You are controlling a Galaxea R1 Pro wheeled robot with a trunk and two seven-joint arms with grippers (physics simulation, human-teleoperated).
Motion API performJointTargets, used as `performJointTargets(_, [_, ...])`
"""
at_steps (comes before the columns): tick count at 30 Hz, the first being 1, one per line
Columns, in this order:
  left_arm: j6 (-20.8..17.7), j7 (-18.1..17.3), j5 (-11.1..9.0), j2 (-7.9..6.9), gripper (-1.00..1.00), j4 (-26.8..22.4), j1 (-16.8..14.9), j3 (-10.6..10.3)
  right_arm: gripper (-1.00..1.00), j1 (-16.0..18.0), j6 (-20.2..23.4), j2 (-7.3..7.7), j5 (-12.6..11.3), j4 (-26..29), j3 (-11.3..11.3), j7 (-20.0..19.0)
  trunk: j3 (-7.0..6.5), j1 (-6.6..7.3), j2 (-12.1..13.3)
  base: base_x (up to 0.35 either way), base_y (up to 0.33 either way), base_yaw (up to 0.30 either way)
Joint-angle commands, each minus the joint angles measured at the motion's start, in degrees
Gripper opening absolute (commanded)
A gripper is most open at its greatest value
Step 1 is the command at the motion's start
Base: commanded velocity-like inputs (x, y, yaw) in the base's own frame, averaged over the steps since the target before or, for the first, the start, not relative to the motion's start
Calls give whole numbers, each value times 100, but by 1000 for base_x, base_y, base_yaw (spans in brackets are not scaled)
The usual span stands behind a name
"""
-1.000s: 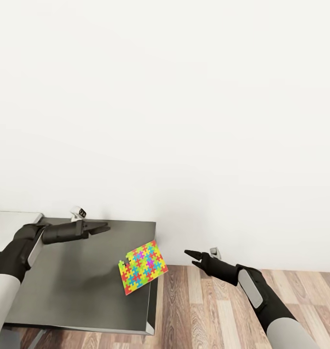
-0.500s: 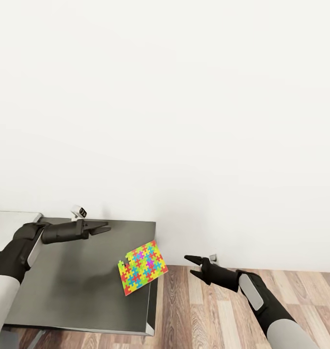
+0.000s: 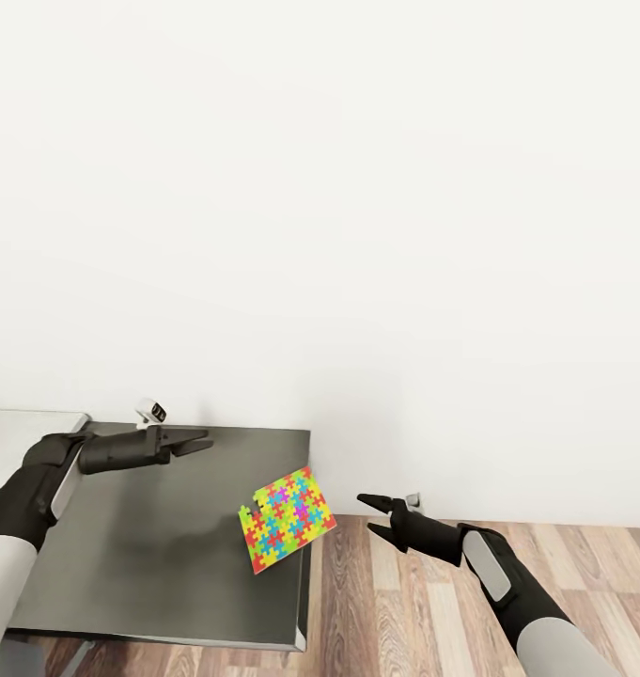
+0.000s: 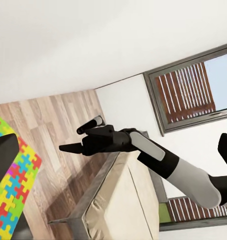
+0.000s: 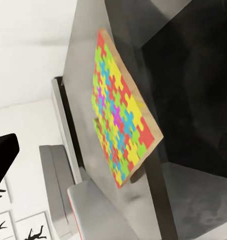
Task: Put all the toys in the child's room - the three board games (two on the bed and one on the table), the two jigsaw puzzles on the table, and the tennis ball on the table - inside the toy box on the table in the child's room.
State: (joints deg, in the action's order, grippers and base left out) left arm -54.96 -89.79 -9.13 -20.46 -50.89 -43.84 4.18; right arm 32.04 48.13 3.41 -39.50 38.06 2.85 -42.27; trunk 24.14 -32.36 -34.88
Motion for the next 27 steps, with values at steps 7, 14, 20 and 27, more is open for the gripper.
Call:
performJointTargets(7, [-44,-21,-1,-2,100,0,-2,3,100,4,24,44,4,0,16,-17,7,-2,-7,0,106,0])
performJointTargets(14, [-40,-21,-1,-2,100,0,5,4,100,4,19,76,14,0,22,-18,7,-2,-7,0,42,0])
performJointTargets(20, [-41,-21,-1,-2,100,0,7,4,100,4,11,79,19,0,22,-18,61,-67,-127,0,7,0])
performJointTargets(27, [-41,-21,-1,-2,100,0,7,33,100,4,-8,78,25,0,22,-18,187,-221,-408,0,1,0])
